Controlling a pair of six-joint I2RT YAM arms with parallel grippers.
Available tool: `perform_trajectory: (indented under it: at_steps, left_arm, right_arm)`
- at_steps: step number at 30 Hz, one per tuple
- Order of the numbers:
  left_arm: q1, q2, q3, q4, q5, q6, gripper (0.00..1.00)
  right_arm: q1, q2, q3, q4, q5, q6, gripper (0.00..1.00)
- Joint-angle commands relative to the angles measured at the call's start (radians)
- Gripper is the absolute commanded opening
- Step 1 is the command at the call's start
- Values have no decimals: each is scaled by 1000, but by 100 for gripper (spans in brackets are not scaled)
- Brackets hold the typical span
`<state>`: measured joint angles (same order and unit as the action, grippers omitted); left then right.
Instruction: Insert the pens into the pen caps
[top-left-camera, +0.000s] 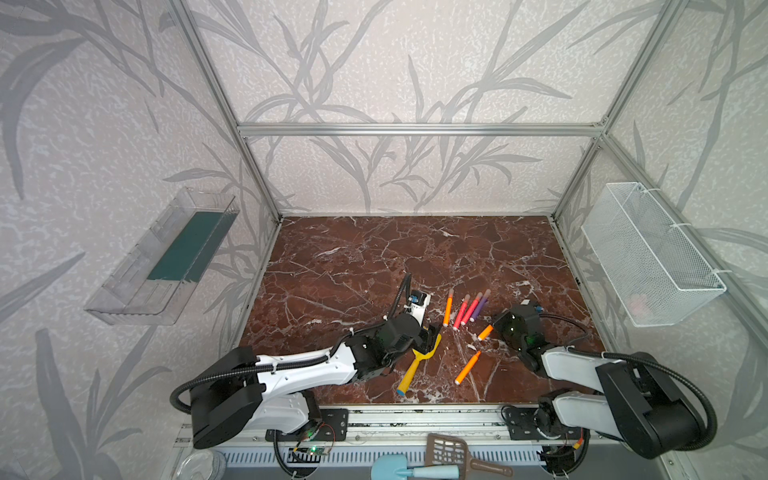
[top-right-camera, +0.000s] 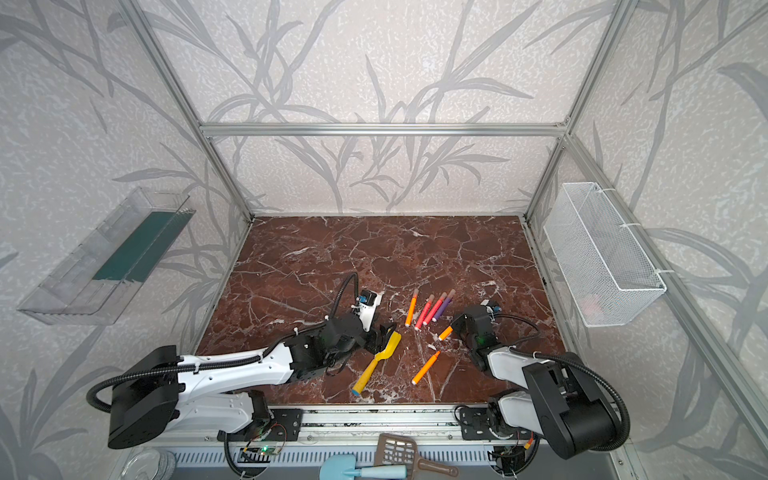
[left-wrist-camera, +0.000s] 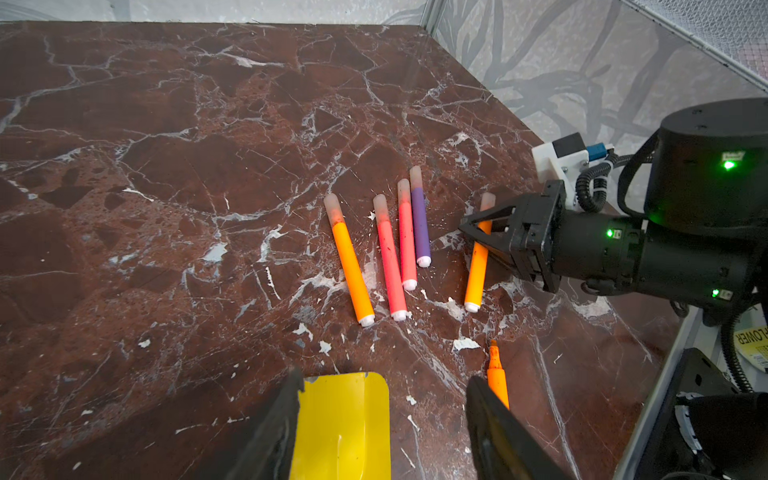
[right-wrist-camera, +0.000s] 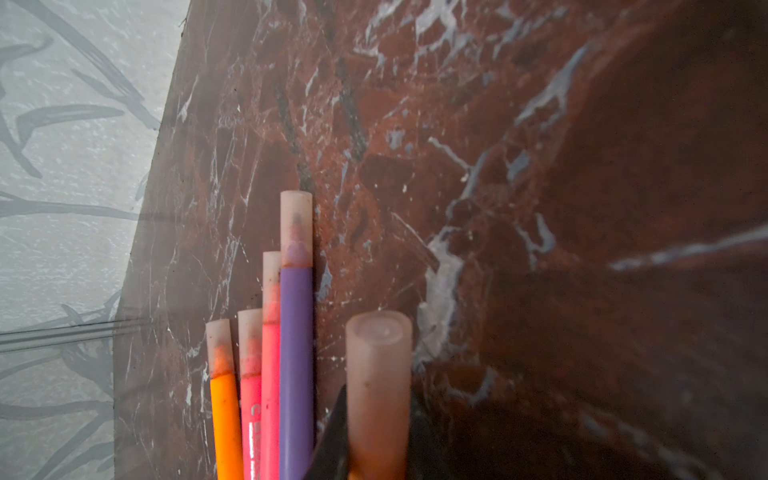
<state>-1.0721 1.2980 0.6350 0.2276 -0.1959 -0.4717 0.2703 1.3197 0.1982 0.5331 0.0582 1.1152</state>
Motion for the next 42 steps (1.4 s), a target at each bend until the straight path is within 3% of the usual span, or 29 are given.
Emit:
perform_trajectory:
  at_steps: [1, 5, 9, 16, 30, 42]
  left_arm:
    - [0, 27, 48, -61, 34, -4, 64]
    - [-4, 38, 57, -97, 28, -12, 63]
    - [-14, 39, 52, -162, -11, -37, 62]
    - [-15, 115, 19, -169, -58, -88, 63]
    - [-15, 316, 113, -199, -126, -127, 67]
    - [-17, 346, 133, -159, 14, -97, 67]
  right_arm:
    - [-17, 57, 0, 15, 8, 3, 14]
    - [-23, 61, 10, 2, 20, 2, 36]
    - [-23, 42, 6, -11, 31, 1, 45]
    - [-23, -90, -1, -122, 15, -20, 46]
    - [-23, -485, -70, -342, 48, -46, 53]
    - [-23, -544, -88, -360, 52, -49, 55]
